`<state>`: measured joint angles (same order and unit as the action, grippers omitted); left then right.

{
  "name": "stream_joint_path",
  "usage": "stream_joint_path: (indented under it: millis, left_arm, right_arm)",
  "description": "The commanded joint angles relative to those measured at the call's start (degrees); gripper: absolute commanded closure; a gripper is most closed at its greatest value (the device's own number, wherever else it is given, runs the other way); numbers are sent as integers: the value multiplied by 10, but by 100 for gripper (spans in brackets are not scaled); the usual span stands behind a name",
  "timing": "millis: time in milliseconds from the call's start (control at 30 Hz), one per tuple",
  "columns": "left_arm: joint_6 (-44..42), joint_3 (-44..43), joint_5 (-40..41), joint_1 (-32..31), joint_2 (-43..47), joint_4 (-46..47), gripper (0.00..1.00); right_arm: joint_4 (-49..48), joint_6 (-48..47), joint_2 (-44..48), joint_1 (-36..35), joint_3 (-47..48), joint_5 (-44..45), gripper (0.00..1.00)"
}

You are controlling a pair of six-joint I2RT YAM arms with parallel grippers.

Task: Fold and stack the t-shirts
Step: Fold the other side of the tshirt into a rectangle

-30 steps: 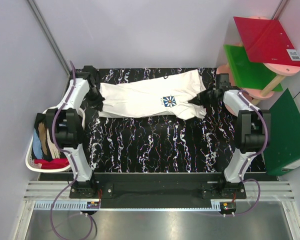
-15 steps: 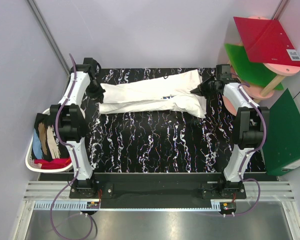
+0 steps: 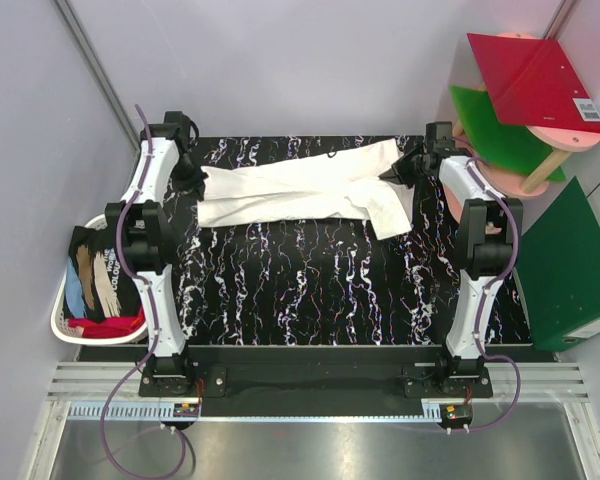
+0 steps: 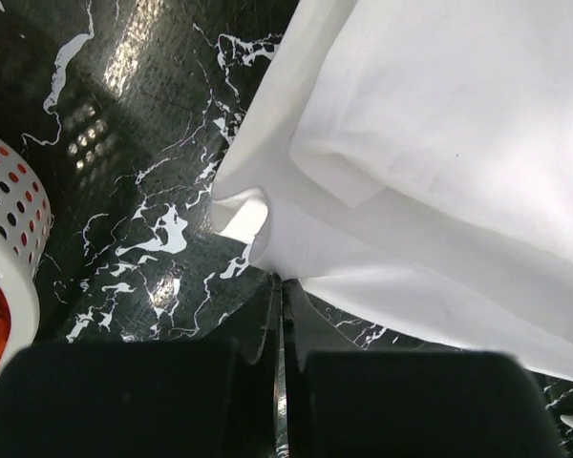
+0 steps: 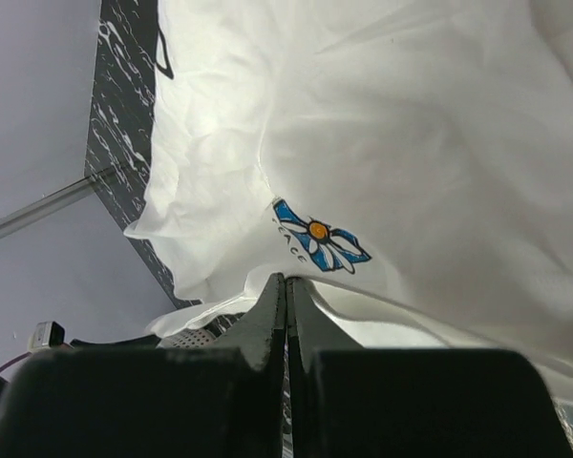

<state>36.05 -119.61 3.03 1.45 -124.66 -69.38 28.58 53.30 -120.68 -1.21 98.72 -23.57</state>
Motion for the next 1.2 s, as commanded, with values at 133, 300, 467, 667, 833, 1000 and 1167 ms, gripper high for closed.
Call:
stream_joint_path:
  millis: [133, 300, 467, 667, 833, 1000, 1167]
  left_arm:
    - [8, -52, 9, 8, -24, -3, 100]
    - [4, -75, 15, 11, -41, -1, 100]
    - [9, -81, 27, 17, -44, 9, 100]
    - [22, -90, 16, 24, -79, 14, 100]
    - [27, -96, -14, 26, -93, 11, 1]
    - [21, -67, -27, 25, -59, 15, 1]
    - [9, -40, -22, 18, -18, 18, 1]
  right_arm:
    - [-53, 15, -46, 2, 62, -11, 100]
    - [-75, 17, -72, 2, 93, -12, 100]
    - [-85, 13, -98, 2, 138, -13, 100]
    - [-91, 16, -141, 1, 196, -25, 100]
    - [-91, 24, -181, 1, 259, -42, 100]
    - [-89, 28, -235, 2, 324, -66, 100]
    - [-66, 15, -286, -2, 408, -74, 27]
